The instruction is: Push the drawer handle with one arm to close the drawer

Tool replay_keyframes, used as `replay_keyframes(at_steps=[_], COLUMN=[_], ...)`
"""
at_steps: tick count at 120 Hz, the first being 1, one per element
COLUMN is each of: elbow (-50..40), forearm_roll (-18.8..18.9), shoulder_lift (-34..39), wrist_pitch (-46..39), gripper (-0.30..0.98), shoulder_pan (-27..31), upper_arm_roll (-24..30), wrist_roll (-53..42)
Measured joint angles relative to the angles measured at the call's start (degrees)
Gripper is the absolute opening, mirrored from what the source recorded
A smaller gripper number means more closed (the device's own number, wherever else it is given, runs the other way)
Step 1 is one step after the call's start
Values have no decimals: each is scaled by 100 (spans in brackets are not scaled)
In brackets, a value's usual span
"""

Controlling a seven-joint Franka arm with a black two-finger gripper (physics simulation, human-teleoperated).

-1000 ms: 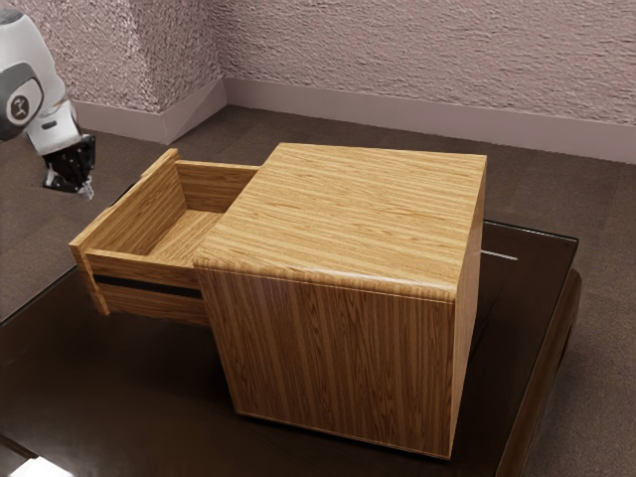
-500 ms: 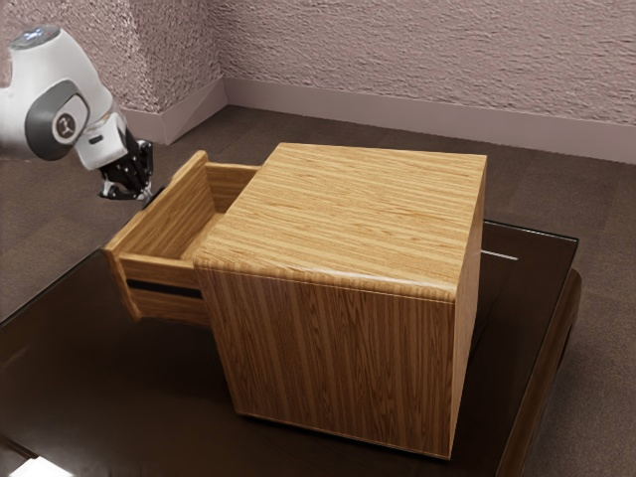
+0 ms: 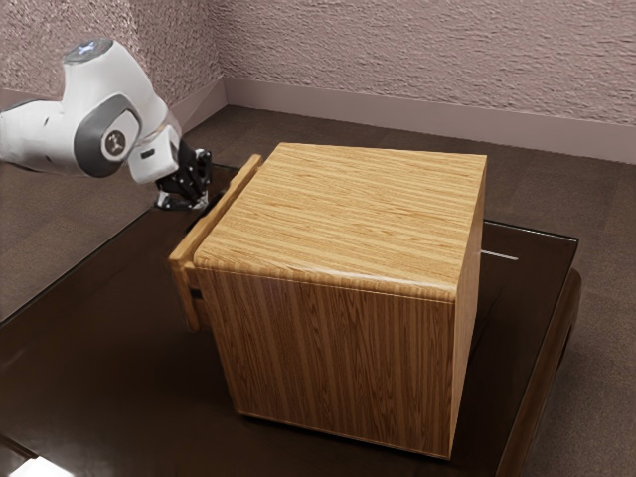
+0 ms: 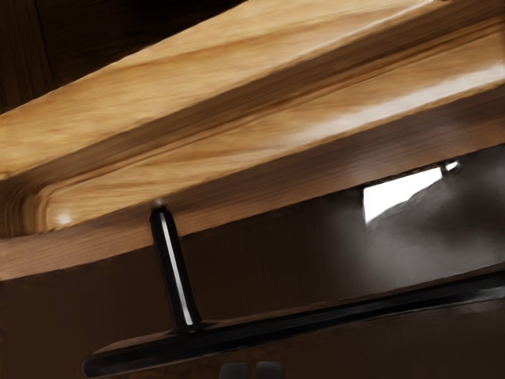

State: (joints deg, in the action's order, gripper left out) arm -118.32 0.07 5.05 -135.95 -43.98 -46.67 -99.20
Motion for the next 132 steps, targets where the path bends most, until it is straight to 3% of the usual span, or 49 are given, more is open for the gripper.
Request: replay_keyframes(at_steps=[46,56,66,70,81,92,107,119,132], elbow=[20,-41,65,173,786,1683,2604,2750,2773], forearm_roll=[-250,-218,58,157,480,649,861,918,951], shoulder_lift=[-173,-126,88,184,497,584,600,601,600], wrist_pitch=[-674,-405,177,461,1447,2471,3750,4400,4806], gripper=[-10,-10,-10,-10,-10,-10,16,36,49], shoulder_pan=[-375,-417,-327,-130,1225,1658,1731,1750,1748], upper_arm_roll=[-2,-65,-25,133,1492,1996,2261,2257,2285], wrist_roll=[-41,-3,127,192,443,828,1593,2213,2914])
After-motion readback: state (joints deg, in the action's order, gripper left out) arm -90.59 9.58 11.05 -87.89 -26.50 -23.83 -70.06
